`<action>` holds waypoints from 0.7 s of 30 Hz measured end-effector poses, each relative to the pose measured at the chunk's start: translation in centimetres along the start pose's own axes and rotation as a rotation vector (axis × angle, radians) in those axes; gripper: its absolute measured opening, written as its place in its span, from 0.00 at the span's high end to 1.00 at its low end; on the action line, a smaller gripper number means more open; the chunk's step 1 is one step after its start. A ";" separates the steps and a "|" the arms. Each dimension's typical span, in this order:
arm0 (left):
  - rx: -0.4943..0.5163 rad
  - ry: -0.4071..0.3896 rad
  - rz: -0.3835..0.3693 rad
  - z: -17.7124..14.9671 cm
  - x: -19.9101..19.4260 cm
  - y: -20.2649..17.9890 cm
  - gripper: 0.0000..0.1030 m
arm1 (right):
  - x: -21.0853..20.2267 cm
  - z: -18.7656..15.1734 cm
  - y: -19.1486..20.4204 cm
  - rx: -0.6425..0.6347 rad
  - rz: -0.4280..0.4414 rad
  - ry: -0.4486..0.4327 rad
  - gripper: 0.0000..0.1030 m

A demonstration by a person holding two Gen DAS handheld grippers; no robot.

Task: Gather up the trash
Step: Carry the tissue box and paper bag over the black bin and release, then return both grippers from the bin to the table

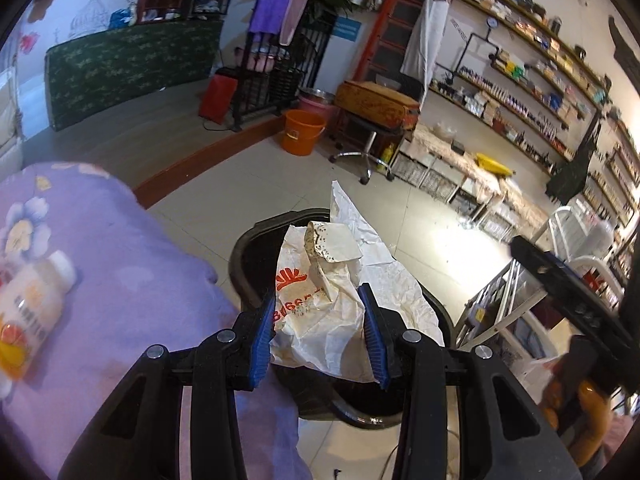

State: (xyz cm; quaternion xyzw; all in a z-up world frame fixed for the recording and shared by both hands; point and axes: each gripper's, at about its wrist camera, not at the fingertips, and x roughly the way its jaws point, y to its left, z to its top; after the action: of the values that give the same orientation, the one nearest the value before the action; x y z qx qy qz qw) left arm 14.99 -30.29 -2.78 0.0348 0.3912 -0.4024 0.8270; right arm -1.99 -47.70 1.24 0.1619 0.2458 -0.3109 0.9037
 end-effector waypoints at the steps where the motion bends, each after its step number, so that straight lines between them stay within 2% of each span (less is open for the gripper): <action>1: 0.013 0.016 0.007 0.1 0.8 -0.4 0.62 | -0.1 -0.1 -0.5 0.010 -0.013 -0.003 0.05; 6: 0.132 0.096 0.097 -0.9 3.9 -2.7 0.62 | 0.7 -0.3 -2.7 0.049 -0.030 0.011 0.05; 7: 0.147 0.105 0.107 -1.2 4.2 -2.8 0.59 | 1.0 -0.3 -2.9 0.057 -0.030 0.019 0.05; 10: 0.158 0.131 0.111 -2.0 4.6 -3.2 0.43 | 1.6 -0.3 -3.3 0.076 -0.011 0.043 0.05; 12: 0.158 0.121 0.101 -2.0 4.5 -3.1 0.24 | 1.7 -0.2 -3.1 0.072 -0.012 0.039 0.05; 15: 0.166 0.088 0.088 -2.5 3.2 -3.0 0.16 | 1.5 -0.1 -2.5 0.044 -0.020 0.018 0.05; 21: 0.137 -0.003 0.087 -2.6 -0.4 -2.3 0.08 | 1.1 -0.3 -1.0 0.037 -0.004 -0.011 0.05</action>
State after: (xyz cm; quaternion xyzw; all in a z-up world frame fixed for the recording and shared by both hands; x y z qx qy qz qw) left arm 11.67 -30.61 -3.68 0.1077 0.3596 -0.3920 0.8399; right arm -1.97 -48.89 0.27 0.1762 0.2354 -0.3179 0.9014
